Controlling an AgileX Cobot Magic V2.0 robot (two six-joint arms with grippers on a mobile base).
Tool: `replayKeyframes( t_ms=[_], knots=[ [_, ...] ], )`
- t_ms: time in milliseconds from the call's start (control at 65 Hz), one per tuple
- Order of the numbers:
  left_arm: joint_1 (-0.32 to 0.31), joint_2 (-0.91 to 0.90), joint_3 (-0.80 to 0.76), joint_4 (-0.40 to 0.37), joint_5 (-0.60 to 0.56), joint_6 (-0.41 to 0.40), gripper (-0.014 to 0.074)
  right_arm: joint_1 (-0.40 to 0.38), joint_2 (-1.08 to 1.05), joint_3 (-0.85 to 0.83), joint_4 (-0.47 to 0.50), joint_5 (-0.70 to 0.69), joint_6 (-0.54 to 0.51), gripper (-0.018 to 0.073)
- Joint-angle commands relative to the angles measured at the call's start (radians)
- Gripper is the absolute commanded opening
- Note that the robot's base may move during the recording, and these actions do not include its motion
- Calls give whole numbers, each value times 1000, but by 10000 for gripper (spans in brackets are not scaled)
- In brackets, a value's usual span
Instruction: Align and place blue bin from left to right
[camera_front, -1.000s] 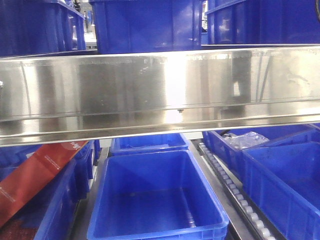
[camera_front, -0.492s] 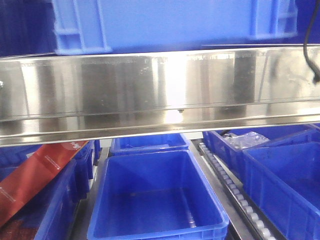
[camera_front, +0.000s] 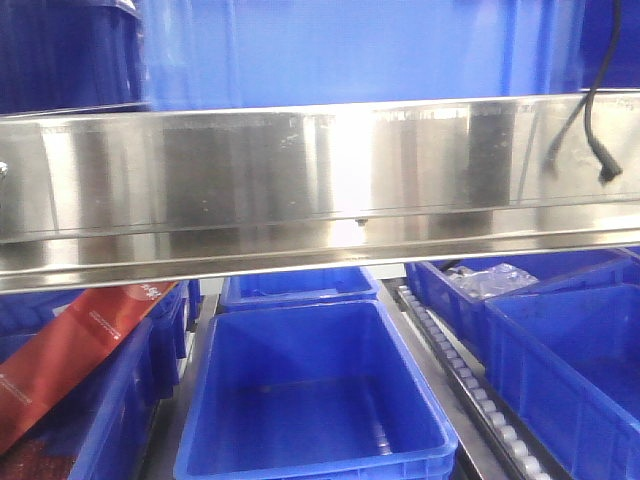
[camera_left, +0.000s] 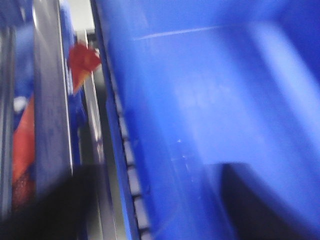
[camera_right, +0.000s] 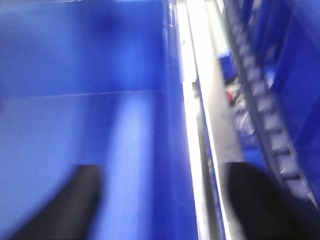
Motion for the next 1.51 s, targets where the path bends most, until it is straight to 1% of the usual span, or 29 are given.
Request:
replayKeyframes(
  t_ms=[0,169,308,369,415,477,508,523,554,585,615,631,646,677,692,738,785,892,985,1138,1215,1354,1492],
  knots=[
    [1,-13,-14,2,3,7,613,-5,-15,-10,-17,-13,-13,578],
    [1,-34,-55,2,46,7,601,-5,-46,-10,-17,33,-13,570],
    [1,-80,-91,2,46,9,599,-5,-102,-10,-17,42,-13,568],
    [1,-107,-98,2,46,21,583,-5,-134,-10,-17,42,-13,532],
    [1,-128,-98,5,46,38,555,-5,-156,-10,-17,42,-13,483],
    [1,-155,-98,14,46,57,471,-5,-188,-10,-17,44,-13,359],
    [1,-166,-98,14,46,68,407,-5,-205,-10,-17,52,-13,298],
    [1,-171,-98,14,46,76,365,-5,-215,-10,-17,57,-13,247],
    [1,-181,-98,14,46,87,304,-5,-227,-10,-17,67,-13,179],
    [1,-190,-96,10,46,109,209,-5,-243,-10,-17,87,-13,77],
    [1,-200,-92,5,46,124,141,-5,-251,-10,-17,100,-13,9],
    [1,-204,-89,3,46,128,108,-5,-256,-10,-17,111,-13,-39],
    [1,-209,-83,3,46,130,57,-5,-259,-10,-17,118,-13,-69],
    [1,-216,-73,3,46,130,-6,-5,-264,-10,-17,132,-13,-106],
    [1,-221,-62,3,46,130,-40,-5,-269,-5,-17,139,-13,-97],
    [1,-232,-32,3,46,130,-13,-5,-278,12,-17,142,-13,-78],
    [1,-243,9,3,46,130,9,-5,-292,41,-21,133,-13,-78],
    [1,-293,137,-6,46,130,4,-5,-326,138,-23,85,-13,-79],
    [1,-366,290,-34,-66,124,4,-5,-383,282,-23,-8,-13,-79],
    [1,-531,515,-39,-228,124,4,-5,-514,517,-23,-201,-14,-79],
    [1,-620,628,-39,-298,124,4,-5,-591,618,-23,-275,-49,-79],
    [1,-805,812,-32,-425,124,4,-5,-726,750,-23,-353,-85,-79],
    [1,-992,958,-32,-524,124,4,-5,-868,843,-23,-369,-98,-79]
  ],
)
